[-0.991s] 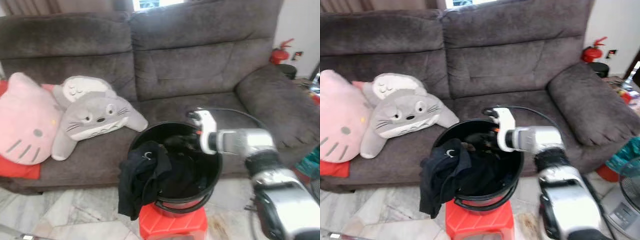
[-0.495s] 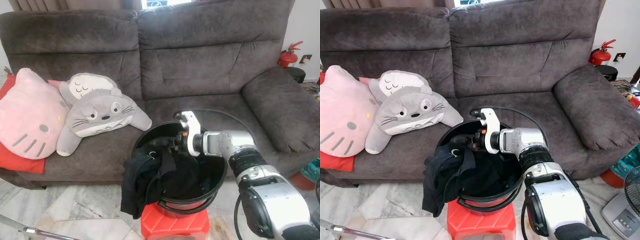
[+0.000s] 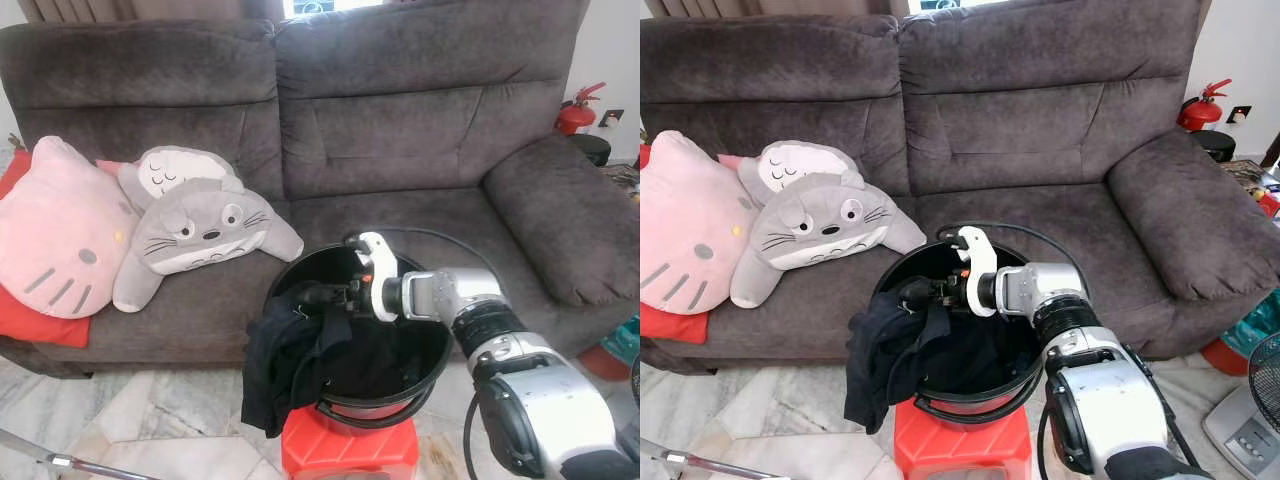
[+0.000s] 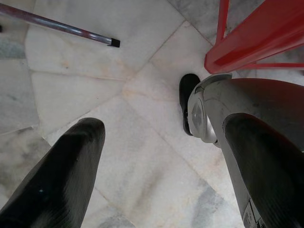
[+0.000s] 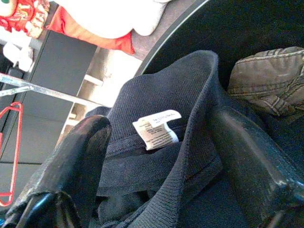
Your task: Hang hanger
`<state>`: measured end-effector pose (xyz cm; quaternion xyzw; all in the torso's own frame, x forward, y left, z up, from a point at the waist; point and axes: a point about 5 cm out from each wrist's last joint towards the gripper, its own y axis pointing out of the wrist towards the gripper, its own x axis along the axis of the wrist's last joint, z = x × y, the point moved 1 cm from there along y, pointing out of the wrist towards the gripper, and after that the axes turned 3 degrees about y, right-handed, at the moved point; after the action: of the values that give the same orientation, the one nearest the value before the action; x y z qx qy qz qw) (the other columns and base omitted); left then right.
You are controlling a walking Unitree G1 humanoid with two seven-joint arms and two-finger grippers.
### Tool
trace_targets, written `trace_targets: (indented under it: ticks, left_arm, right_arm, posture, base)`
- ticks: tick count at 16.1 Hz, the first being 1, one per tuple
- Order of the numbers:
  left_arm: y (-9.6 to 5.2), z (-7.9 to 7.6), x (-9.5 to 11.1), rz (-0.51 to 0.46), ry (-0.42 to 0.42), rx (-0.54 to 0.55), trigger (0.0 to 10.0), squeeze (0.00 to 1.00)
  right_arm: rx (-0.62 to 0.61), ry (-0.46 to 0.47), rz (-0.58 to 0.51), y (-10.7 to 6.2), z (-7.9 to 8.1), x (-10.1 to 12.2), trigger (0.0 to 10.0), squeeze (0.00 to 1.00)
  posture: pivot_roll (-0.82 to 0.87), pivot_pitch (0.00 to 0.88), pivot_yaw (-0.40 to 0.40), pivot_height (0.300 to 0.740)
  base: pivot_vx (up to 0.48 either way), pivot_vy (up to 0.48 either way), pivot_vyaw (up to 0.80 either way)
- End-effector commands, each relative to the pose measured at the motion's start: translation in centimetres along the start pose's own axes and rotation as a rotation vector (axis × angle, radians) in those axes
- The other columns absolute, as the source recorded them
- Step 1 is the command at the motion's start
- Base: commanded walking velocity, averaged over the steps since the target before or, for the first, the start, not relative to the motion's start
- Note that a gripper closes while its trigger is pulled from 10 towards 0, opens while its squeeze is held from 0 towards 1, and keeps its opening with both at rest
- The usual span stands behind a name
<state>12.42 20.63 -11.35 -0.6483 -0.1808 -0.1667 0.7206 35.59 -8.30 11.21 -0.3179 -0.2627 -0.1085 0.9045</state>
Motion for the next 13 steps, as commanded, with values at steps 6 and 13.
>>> trace_targets:
  ticks: [6, 13]
  left_arm:
    - [-0.1, -0.5, -1.0, 0.041, -0.007, -0.011, 10.0, 0.00]
    - [-0.1, -0.5, -0.8, 0.040, -0.001, -0.015, 10.0, 0.00]
  right_arm:
    - [-0.004, -0.002, 0.040, 0.5, -0.1, -0.9, 10.0, 0.00]
    - [-0.041, 0.016, 0.041, 0.1, -1.2, -1.4, 1.3, 0.00]
  posture:
    - [-0.13, 0.024, 0.030, 0.740]
    - [-0.14, 0.027, 0.033, 0.740]
  base:
    - [0.000, 0.000, 0.00]
    - [0.000, 0.000, 0.00]
